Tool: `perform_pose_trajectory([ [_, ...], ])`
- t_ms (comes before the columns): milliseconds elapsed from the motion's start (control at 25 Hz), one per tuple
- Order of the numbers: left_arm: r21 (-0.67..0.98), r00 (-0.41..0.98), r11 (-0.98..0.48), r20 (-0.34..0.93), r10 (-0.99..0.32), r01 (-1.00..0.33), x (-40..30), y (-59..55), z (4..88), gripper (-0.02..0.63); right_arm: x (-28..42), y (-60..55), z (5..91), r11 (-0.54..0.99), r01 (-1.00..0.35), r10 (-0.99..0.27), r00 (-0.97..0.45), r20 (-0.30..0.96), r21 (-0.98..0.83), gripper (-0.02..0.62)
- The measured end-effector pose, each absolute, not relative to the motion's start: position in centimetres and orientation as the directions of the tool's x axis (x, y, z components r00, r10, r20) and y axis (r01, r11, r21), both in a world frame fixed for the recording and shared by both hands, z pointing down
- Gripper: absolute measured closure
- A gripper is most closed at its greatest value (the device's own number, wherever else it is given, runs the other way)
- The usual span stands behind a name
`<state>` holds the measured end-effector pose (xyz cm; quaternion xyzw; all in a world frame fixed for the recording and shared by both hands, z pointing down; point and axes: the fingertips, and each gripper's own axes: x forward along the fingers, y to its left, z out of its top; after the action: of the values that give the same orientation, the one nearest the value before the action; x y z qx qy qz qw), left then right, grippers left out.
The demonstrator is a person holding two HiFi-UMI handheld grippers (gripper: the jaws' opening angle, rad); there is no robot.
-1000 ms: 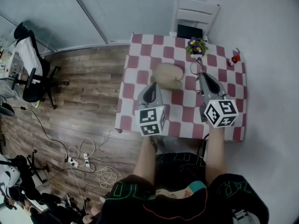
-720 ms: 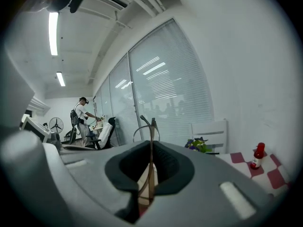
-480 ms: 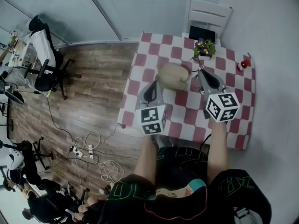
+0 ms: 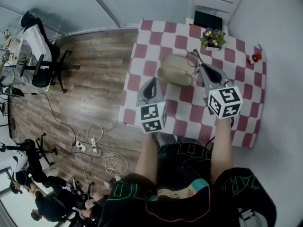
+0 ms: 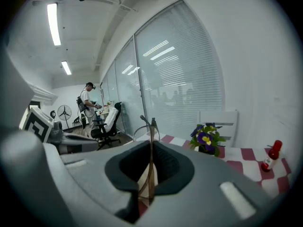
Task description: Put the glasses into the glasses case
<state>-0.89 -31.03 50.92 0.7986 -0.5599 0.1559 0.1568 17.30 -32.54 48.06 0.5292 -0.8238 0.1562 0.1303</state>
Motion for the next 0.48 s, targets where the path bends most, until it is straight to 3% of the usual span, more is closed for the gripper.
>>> perform_pose_trajectory([
  [480,0.11,0.313,-0.298,0.477,-0.821,-0.948,-2.5,-33.4,54.3,0.595,13.9,-34.9,52.3,0.506,-0.861,-0.734,-0.461,0.498,-0.052,0.577],
])
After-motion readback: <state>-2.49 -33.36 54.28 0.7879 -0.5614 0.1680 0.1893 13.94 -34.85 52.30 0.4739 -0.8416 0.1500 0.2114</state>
